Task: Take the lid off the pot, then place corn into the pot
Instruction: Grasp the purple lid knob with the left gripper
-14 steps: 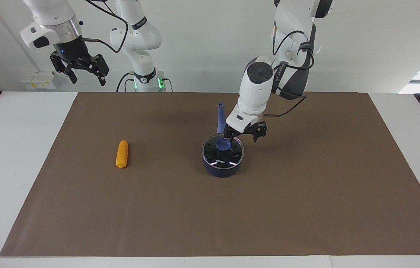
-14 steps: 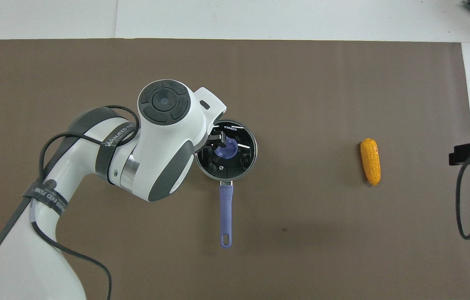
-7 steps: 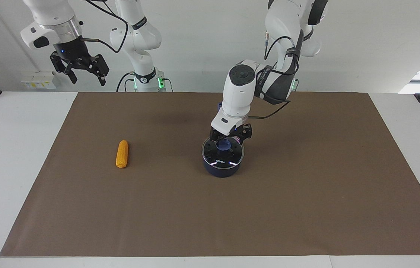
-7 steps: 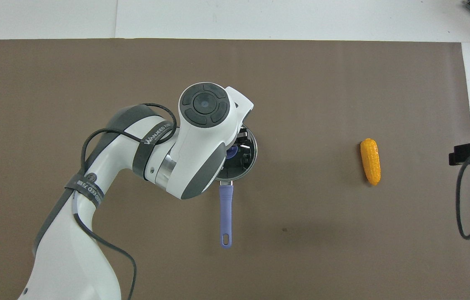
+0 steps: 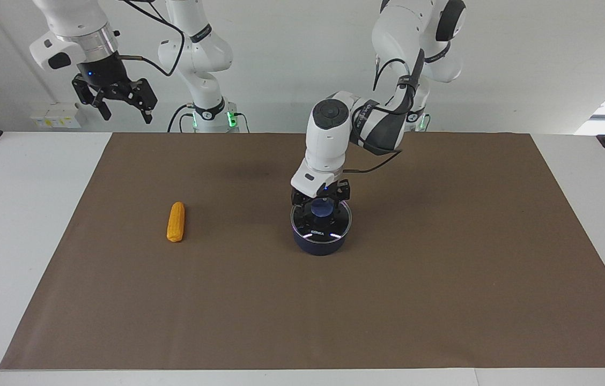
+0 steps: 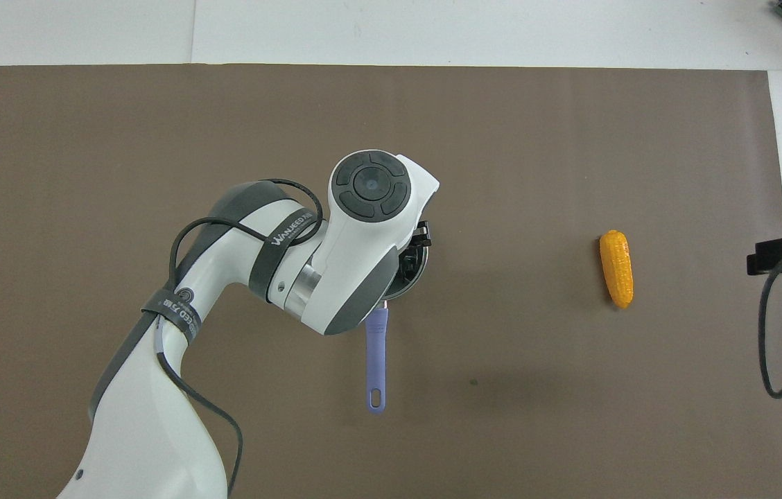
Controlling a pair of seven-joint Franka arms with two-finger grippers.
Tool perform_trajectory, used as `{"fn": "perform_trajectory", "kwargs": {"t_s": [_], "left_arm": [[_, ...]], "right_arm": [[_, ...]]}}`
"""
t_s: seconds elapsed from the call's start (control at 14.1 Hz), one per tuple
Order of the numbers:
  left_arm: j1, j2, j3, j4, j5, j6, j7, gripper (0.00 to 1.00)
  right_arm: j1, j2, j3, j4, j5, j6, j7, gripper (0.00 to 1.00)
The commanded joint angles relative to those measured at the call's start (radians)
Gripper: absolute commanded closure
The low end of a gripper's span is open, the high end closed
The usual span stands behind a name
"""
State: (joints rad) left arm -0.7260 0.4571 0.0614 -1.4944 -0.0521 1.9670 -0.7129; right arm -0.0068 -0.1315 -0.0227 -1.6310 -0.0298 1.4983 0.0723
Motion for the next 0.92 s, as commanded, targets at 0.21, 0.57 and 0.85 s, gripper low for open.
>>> {"fn": "perform_trajectory", "kwargs": {"t_s": [0.21, 0.57, 0.85], "left_arm": [[-0.016, 0.009, 0.015, 0.014, 0.006, -0.01, -0.005, 0.24], [-0.016, 0.008, 0.015, 0.016, 0.005, -0.014, -0.005, 1.0], [-0.012, -0.003, 0.018, 0.026, 0.006, -0.025, -0.005, 1.0]], "right_arm": [[-0.01, -0.002, 0.006, -0.007, -0.013, 0.017, -0.016, 0.0], [-0.01, -0.002, 0.006, -0.007, -0.013, 0.017, -0.016, 0.0], [-0.015, -0.002, 0.004, -0.006, -0.015, 0.025, -0.019, 0.0]]}}
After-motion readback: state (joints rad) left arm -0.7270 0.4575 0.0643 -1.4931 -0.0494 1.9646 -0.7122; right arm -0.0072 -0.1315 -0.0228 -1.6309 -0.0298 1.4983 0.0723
